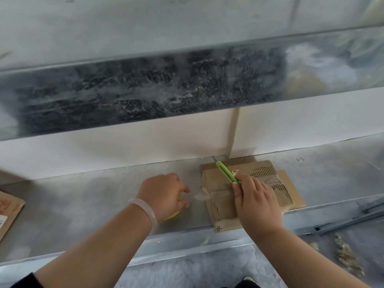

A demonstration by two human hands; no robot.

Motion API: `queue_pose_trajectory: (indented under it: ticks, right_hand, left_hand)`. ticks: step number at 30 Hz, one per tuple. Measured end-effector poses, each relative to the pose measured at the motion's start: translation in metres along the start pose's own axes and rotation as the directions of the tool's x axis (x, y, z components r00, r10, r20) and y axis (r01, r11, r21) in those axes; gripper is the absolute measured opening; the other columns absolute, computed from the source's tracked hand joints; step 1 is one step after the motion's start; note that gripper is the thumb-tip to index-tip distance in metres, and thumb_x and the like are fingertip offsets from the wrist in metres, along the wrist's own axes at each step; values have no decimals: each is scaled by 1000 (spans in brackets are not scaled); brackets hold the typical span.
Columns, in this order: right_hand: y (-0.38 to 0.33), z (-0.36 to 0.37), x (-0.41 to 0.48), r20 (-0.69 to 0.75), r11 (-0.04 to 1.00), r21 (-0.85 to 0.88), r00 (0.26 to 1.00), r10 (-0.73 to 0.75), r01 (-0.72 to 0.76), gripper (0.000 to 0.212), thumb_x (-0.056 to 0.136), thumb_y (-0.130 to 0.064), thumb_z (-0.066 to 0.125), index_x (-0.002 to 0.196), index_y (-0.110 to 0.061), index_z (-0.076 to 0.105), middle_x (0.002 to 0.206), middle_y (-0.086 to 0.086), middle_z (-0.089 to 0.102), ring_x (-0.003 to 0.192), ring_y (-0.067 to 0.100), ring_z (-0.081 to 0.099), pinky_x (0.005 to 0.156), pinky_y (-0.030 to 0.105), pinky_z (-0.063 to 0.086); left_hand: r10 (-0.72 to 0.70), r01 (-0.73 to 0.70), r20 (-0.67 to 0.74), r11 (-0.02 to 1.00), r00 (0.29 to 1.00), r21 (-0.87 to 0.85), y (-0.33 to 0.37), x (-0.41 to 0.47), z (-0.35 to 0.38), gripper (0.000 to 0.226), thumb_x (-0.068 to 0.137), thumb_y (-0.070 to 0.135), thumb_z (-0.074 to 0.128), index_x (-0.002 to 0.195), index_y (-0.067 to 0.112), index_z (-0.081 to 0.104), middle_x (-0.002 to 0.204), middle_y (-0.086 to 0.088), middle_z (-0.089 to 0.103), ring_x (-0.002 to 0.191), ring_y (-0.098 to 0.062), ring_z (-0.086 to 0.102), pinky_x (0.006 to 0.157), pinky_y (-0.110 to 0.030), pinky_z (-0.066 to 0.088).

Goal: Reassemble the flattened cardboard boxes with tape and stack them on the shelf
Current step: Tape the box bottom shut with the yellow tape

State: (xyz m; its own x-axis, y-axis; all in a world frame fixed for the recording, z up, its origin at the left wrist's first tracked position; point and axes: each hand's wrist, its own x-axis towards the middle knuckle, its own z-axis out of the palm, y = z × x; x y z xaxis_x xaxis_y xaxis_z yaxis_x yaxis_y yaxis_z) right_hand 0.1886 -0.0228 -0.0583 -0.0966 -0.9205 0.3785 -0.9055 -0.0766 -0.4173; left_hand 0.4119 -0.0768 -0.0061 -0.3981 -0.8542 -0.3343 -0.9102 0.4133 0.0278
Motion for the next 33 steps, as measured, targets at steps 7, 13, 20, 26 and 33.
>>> queue_pose_trajectory:
  ticks: [7, 13, 20, 26, 33]
  right_hand:
    - [-5, -2, 0, 18, 999, -37, 1000, 9, -8, 34, 97, -32, 36, 101, -12, 63, 82, -1, 68, 73, 25, 64, 68, 35, 49]
    - [-7, -12, 9, 181, 982, -147, 980, -87, 115, 47, 93, -17, 49, 140, -20, 50, 91, -4, 66, 74, 21, 61, 67, 32, 46]
    - [-52, -56, -11, 536, 999, -26, 843, 45, -37, 77, 99, -13, 38, 151, -43, -9, 117, -6, 43, 77, 8, 52, 67, 23, 47]
    - [-76, -57, -38, 650, 994, -86, 753, 104, -63, 62, 99, -15, 35, 153, -29, 8, 121, 4, 42, 81, 20, 47, 70, 33, 45]
    - [-83, -41, -36, 720, 969, -245, 673, 167, 21, 89, 93, -3, 42, 148, -28, -23, 111, 1, 34, 65, 13, 42, 63, 26, 45]
  left_hand:
    - [40, -35, -93, 997, 995, 63, 7, 5, 6, 29, 88, 44, 47, 99, 34, 72, 103, 13, 60, 87, -15, 58, 75, -32, 50]
    - [53, -47, -164, 998, 985, 36, 10, 13, 11, 25, 86, 36, 48, 86, 28, 71, 99, 13, 60, 81, -16, 57, 68, -30, 48]
    - [7, -11, -185, 1000, 983, -24, 8, 12, 14, 23, 85, 42, 51, 86, 32, 72, 98, 14, 55, 80, -13, 56, 70, -31, 50]
    - [29, -28, -192, 1000, 981, 7, 9, 12, 12, 24, 87, 43, 52, 85, 31, 72, 97, 12, 51, 77, -13, 54, 67, -29, 50]
    - [29, -28, -200, 1000, 979, 9, 12, 10, 10, 26, 87, 46, 52, 86, 30, 73, 97, 13, 50, 76, -12, 54, 66, -29, 49]
